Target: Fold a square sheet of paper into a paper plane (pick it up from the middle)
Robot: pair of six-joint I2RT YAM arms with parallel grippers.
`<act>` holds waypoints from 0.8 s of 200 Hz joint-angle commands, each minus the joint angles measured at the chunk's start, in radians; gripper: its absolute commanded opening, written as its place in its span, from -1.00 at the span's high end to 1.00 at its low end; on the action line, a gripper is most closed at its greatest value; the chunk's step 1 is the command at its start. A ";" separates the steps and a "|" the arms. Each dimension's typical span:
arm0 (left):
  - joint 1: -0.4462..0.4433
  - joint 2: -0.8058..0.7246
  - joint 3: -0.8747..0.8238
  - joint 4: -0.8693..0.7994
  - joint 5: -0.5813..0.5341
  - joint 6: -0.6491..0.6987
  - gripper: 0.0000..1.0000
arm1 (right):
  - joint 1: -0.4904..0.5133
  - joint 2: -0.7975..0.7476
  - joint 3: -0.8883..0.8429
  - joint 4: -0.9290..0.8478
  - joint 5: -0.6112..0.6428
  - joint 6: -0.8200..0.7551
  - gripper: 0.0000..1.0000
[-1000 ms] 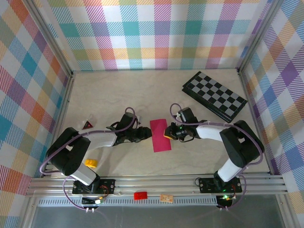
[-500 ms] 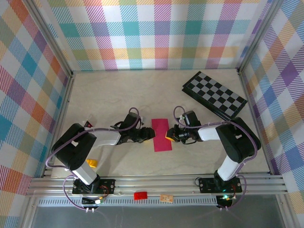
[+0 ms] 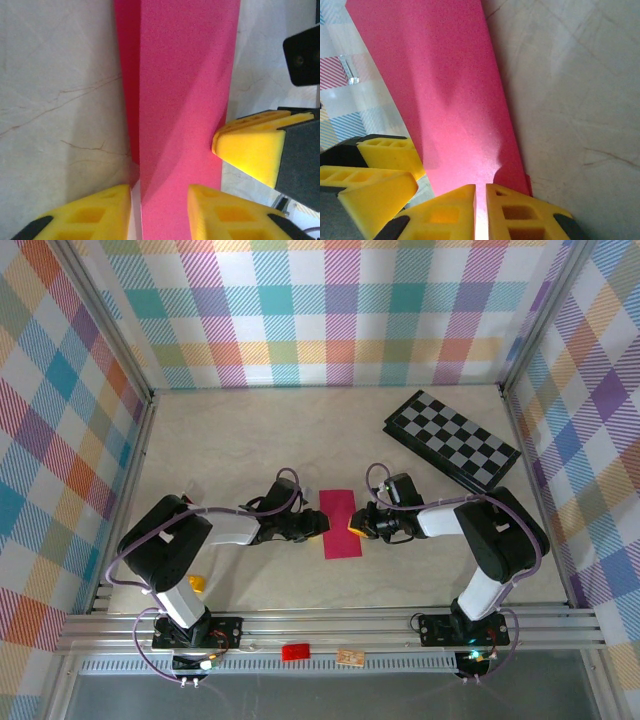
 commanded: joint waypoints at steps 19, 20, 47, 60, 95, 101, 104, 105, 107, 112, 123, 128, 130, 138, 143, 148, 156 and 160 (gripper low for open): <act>-0.017 0.006 0.007 0.047 0.014 -0.015 0.61 | -0.009 0.008 -0.028 -0.033 0.021 0.007 0.68; -0.017 0.005 0.006 0.046 0.014 -0.015 0.62 | -0.009 0.008 -0.029 -0.034 0.021 0.007 0.68; -0.017 -0.016 0.000 0.039 -0.004 -0.014 0.74 | -0.010 -0.006 -0.028 -0.014 0.007 0.007 0.63; -0.017 -0.029 -0.004 0.036 -0.012 -0.014 0.81 | -0.009 -0.020 -0.025 0.003 -0.009 0.006 0.58; -0.016 -0.068 -0.002 0.005 -0.021 -0.006 0.95 | -0.009 -0.100 -0.020 0.023 -0.033 -0.021 0.25; -0.015 -0.077 0.001 -0.005 -0.023 -0.005 0.95 | -0.009 -0.120 -0.021 0.012 -0.029 -0.032 0.18; -0.015 -0.081 0.001 -0.009 -0.023 -0.005 0.95 | -0.009 -0.130 -0.021 0.003 -0.026 -0.038 0.16; -0.015 -0.083 0.001 -0.011 -0.023 -0.005 0.95 | -0.009 -0.134 -0.021 0.001 -0.025 -0.040 0.15; -0.014 -0.087 0.002 -0.015 -0.023 -0.006 0.95 | -0.009 -0.141 -0.021 -0.006 -0.022 -0.044 0.14; -0.011 -0.092 0.004 -0.023 -0.020 -0.005 0.95 | -0.009 -0.160 -0.022 -0.026 -0.014 -0.056 0.11; -0.005 -0.106 0.015 -0.050 0.005 -0.009 0.95 | -0.008 -0.202 -0.024 -0.075 0.007 -0.088 0.04; -0.002 -0.110 0.023 -0.066 0.020 -0.009 0.96 | -0.006 -0.222 -0.026 -0.096 0.015 -0.104 0.01; -0.001 -0.111 0.027 -0.072 0.026 -0.008 0.96 | -0.006 -0.231 -0.028 -0.102 0.021 -0.109 0.00; 0.003 -0.119 0.040 -0.097 0.046 -0.003 0.96 | -0.003 -0.268 -0.038 -0.119 0.037 -0.134 -0.04; 0.005 -0.122 0.045 -0.109 0.054 0.000 0.96 | 0.001 -0.292 -0.050 -0.123 0.046 -0.150 -0.05; 0.007 -0.124 0.052 -0.122 0.059 0.004 0.96 | 0.005 -0.316 -0.061 -0.123 0.058 -0.168 -0.06; 0.013 -0.128 0.059 -0.137 0.062 0.006 0.96 | 0.020 -0.356 -0.083 -0.124 0.093 -0.198 -0.11; 0.017 -0.129 0.061 -0.142 0.063 0.005 0.96 | 0.029 -0.379 -0.090 -0.133 0.121 -0.216 -0.14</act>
